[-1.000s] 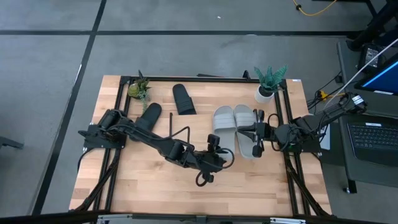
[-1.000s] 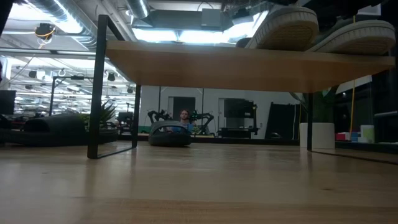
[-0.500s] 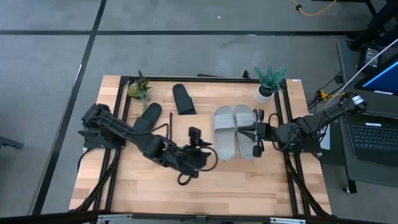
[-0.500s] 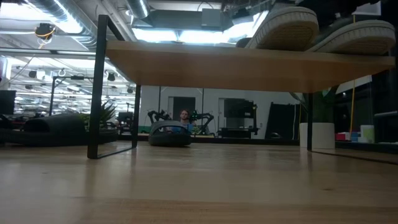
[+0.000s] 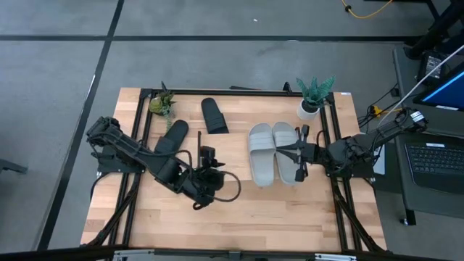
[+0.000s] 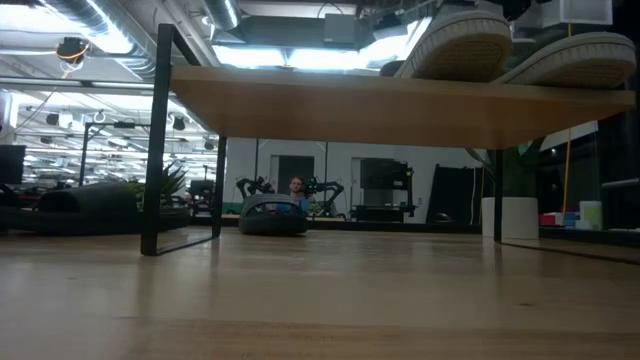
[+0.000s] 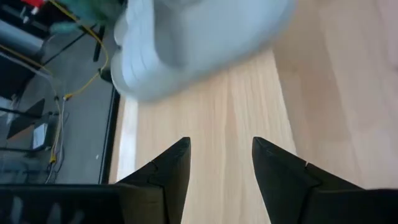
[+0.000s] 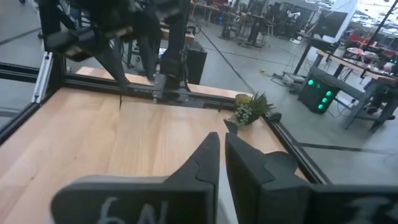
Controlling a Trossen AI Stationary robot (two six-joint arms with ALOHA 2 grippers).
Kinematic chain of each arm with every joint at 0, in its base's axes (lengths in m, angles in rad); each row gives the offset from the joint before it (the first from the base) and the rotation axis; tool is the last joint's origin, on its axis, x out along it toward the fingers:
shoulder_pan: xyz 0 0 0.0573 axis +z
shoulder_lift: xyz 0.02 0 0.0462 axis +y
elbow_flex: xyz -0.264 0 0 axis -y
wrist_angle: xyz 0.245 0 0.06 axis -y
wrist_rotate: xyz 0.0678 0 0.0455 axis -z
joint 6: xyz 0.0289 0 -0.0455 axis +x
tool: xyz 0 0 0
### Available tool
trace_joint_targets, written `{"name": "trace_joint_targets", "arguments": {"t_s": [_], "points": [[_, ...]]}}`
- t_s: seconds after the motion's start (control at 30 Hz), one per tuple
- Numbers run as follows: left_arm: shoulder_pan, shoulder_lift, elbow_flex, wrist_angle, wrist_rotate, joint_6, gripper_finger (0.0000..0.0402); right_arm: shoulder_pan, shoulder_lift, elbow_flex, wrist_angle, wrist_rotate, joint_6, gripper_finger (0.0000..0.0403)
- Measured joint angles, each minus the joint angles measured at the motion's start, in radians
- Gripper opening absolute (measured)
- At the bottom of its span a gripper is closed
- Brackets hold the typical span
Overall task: Pick and place slides into the shelf
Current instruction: Put the left black slide on the shelf
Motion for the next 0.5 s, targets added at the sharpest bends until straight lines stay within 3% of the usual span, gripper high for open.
{"name": "trace_joint_targets", "arguments": {"t_s": [0.23,0.5], "points": [[-0.042,-0.176,-0.196,0.008,-0.087,-0.138,0.0162,0.000,0.000,0.004,0.007,0.000,-0.020,0.0029],[-0.029,-0.421,-0.312,0.016,-0.152,-0.147,0.0162,0.000,-0.001,0.065,0.007,0.001,-0.025,0.0029]]}}
